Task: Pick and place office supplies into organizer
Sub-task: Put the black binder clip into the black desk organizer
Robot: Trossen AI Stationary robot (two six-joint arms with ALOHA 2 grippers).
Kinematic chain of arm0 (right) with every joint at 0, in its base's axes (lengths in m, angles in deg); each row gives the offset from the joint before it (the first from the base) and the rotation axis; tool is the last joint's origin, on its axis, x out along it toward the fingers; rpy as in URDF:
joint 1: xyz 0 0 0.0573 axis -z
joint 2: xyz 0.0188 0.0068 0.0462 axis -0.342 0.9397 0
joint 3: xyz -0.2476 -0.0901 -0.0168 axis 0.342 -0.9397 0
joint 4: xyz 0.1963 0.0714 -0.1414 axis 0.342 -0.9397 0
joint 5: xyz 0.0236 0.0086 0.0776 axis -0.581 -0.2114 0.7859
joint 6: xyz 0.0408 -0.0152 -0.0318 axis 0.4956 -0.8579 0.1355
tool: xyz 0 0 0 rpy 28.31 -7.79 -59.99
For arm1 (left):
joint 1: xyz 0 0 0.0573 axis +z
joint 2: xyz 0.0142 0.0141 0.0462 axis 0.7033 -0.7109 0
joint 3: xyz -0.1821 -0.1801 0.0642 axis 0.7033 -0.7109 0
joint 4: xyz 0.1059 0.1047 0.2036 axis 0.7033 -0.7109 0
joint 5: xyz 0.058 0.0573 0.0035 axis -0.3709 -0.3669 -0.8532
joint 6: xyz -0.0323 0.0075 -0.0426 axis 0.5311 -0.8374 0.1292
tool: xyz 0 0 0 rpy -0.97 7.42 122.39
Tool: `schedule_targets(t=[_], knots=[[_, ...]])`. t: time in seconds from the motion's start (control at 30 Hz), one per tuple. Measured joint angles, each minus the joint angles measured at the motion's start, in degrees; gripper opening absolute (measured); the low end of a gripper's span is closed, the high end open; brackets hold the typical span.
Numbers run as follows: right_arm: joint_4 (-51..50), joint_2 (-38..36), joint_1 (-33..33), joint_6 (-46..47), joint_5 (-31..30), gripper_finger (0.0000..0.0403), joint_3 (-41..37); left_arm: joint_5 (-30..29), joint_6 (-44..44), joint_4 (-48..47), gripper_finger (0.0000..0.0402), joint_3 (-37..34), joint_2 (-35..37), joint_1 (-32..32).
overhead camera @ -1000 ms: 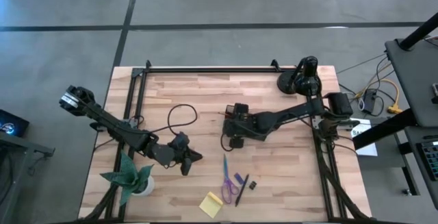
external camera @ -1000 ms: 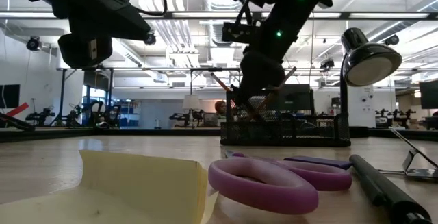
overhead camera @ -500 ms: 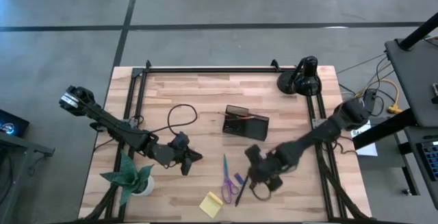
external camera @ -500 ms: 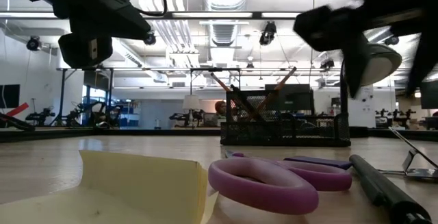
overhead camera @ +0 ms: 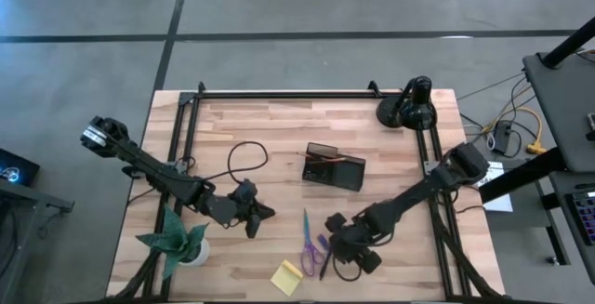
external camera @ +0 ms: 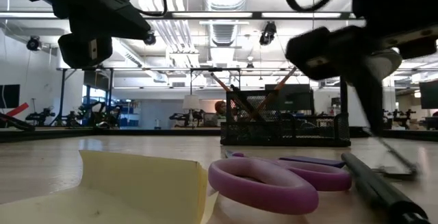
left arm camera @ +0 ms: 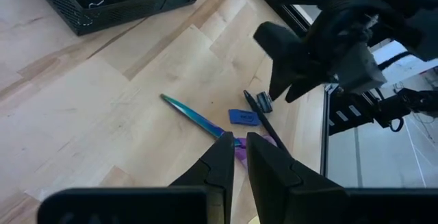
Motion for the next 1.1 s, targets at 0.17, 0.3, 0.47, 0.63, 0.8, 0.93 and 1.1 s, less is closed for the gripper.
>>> schedule_targets(t=[0.17,0.3,0.47,0.63,0.8,0.93,1.1], knots=[[-3.80,0.05,0.09,5.08,-5.77,0.0183,2.24,0.15,0.25,-0.01,0.0025,0.00,0.00,-0.04],[-4.52,-1.13,0.16,3.19,-6.02,0.0183,2.44,0.15,0.23,-0.04,0.0025,0.00,0.00,-0.04],[-4.11,-0.83,0.99,2.45,-7.35,0.0183,2.42,0.17,0.24,-0.09,0.0025,-0.36,0.00,-0.02],[-1.11,1.60,2.40,-0.40,-7.53,0.0183,2.00,0.17,0.23,-0.15,0.0025,-0.44,0.00,-0.02],[-3.98,2.92,3.00,0.00,-6.06,0.0182,2.04,0.18,0.23,-0.11,0.0025,-0.46,0.00,-0.02],[-6.76,2.80,3.00,-0.02,-5.50,0.0169,2.04,0.18,0.22,-0.10,0.0025,-0.46,0.00,-0.02],[-7.78,2.60,2.95,1.22,-5.12,0.0123,2.09,0.17,-0.20,-0.31,0.0025,-0.55,0.00,-0.02]])
